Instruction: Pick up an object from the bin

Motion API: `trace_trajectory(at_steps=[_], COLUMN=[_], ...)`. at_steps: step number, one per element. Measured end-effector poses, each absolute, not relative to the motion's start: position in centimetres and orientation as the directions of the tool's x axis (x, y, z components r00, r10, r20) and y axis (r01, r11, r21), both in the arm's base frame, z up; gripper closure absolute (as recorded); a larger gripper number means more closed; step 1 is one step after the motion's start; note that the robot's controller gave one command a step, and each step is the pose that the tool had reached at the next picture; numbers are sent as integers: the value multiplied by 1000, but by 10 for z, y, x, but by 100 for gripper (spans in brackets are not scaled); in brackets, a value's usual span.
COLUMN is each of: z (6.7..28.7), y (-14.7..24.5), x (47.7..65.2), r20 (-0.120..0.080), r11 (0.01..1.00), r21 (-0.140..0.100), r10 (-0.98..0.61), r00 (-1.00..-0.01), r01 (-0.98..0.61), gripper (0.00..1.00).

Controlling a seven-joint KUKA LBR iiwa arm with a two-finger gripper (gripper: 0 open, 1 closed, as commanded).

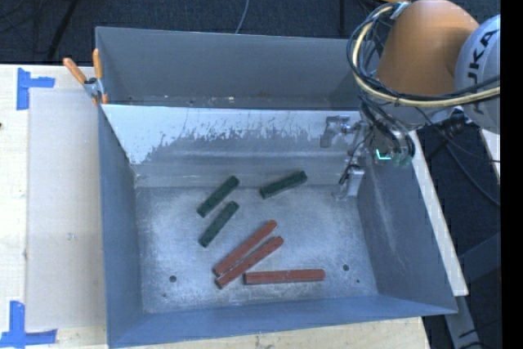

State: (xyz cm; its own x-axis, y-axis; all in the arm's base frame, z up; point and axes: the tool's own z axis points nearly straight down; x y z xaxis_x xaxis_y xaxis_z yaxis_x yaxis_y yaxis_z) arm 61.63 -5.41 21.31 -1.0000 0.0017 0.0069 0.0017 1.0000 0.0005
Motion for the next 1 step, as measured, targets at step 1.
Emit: trace_trajectory(at_steps=[1], z=[86], y=[-36], x=[598], r20=[7], r11=[968], r21=[3], r10=[-252], r00=[-968], r01=[-252], gripper=[0])
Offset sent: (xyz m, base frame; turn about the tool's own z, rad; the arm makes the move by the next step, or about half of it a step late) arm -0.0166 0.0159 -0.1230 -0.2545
